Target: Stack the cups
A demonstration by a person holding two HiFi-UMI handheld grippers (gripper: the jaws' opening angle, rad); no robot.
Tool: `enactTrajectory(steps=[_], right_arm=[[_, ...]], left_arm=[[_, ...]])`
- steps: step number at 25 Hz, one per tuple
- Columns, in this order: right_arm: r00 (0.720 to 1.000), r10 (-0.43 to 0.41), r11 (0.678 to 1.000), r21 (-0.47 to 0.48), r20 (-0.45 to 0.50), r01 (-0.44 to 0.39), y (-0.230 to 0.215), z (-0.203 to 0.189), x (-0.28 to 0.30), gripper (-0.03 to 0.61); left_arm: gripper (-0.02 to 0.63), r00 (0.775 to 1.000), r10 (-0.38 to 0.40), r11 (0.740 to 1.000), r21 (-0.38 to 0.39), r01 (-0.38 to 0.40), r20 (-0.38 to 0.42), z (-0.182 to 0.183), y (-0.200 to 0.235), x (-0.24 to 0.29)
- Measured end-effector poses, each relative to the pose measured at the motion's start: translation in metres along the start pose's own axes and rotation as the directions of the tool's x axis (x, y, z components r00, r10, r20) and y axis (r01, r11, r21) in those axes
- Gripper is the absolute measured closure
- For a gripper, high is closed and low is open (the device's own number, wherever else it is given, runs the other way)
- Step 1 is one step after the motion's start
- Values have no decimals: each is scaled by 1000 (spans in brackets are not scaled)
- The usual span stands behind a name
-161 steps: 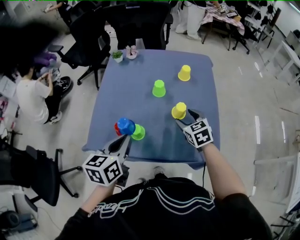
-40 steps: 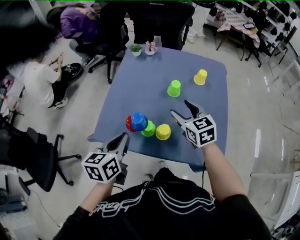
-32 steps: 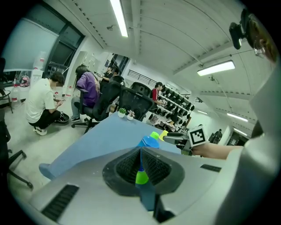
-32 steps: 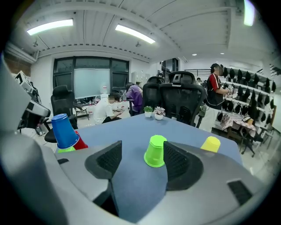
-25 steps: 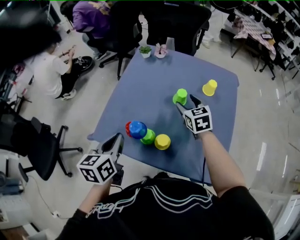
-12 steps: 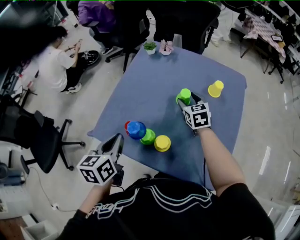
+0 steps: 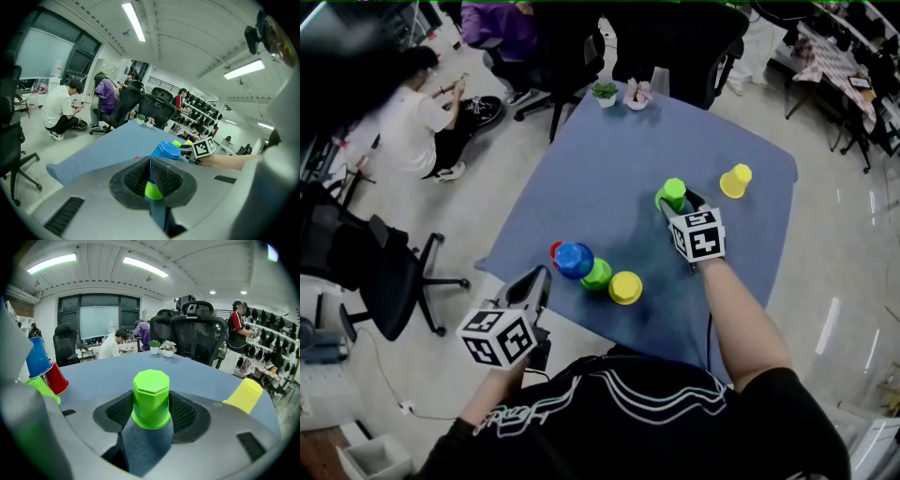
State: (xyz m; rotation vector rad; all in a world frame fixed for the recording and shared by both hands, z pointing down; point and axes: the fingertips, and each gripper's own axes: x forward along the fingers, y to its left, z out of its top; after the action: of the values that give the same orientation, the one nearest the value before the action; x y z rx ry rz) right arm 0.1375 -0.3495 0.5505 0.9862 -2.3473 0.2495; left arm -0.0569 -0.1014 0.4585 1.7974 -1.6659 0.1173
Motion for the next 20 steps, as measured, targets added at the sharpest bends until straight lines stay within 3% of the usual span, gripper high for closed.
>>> enactTrajectory(steps=[20], right_arm=[[995, -11, 1000, 11, 104, 10, 49, 42, -68, 325]], left_arm=[[584, 998, -61, 998, -6, 61, -18, -6, 9, -34]])
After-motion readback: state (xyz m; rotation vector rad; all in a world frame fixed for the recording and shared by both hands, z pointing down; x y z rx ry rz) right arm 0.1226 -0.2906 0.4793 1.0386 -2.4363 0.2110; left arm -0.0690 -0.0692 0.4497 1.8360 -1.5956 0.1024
